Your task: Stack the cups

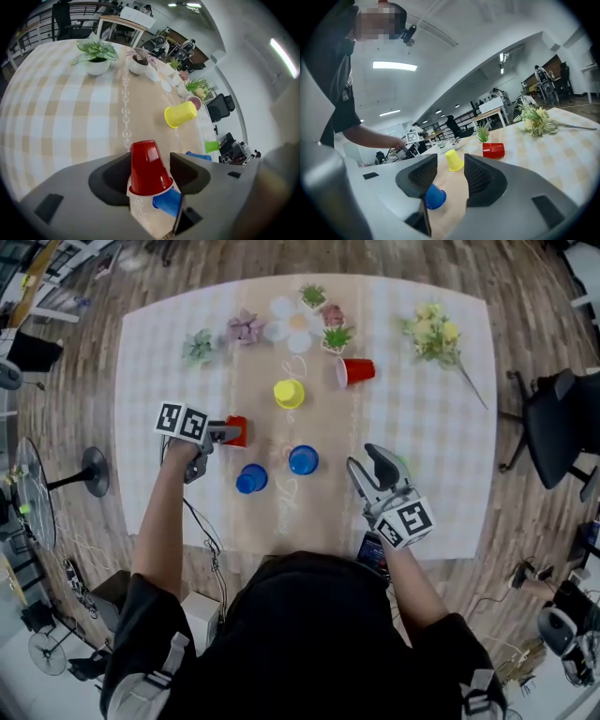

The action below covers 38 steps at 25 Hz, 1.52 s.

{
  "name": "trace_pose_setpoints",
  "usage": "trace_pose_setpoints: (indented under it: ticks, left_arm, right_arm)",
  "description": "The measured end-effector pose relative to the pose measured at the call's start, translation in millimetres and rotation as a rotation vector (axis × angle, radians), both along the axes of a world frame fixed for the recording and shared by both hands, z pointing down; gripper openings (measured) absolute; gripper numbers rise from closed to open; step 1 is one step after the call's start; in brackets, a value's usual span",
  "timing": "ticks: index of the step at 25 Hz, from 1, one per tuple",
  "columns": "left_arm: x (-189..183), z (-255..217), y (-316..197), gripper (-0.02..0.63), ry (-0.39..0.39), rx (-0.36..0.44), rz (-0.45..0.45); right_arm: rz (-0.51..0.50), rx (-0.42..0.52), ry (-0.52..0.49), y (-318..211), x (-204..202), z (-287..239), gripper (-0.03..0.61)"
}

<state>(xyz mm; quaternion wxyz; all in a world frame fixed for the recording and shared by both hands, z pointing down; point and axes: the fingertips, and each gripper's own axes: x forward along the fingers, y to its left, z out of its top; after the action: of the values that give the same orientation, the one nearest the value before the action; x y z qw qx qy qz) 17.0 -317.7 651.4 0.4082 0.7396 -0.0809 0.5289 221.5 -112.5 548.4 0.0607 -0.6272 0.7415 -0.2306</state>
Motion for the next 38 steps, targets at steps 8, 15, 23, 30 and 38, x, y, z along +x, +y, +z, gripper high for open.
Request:
trace_pose_setpoints:
  ticks: [8, 15, 23, 30, 38]
  left_arm:
    - [6.3, 22.4, 9.5, 0.245, -0.051, -0.026, -0.009]
    - [7.3, -3.8, 6.2, 0.241, 0.007, 0.052, -0.006]
    - [15.9, -143.2, -2.0, 0.236, 0.398, 0.409, -0.067]
    - [-14.4, -266.3, 36.9, 0.232, 0.764, 0.743, -0.119]
    - [-62.6, -292.8, 128.6, 0.23, 1.027, 1.027, -0.156]
  right_arm:
    - [0.011, -0.008, -0.035, 3.9, 6.4, 11.9, 0.186]
    - [0.017, 0.013, -0.012, 9.6, 9.5, 1.8, 0.183]
    - [0.0, 0.078, 0.045, 21.5, -25.5, -43.1, 0.178]
    - [-0.032, 0.15, 0.134, 36.8, -66.2, -90.7, 0.172]
    - [0.002, 0.159, 0.179, 83.7, -98.2, -103.0, 0.168]
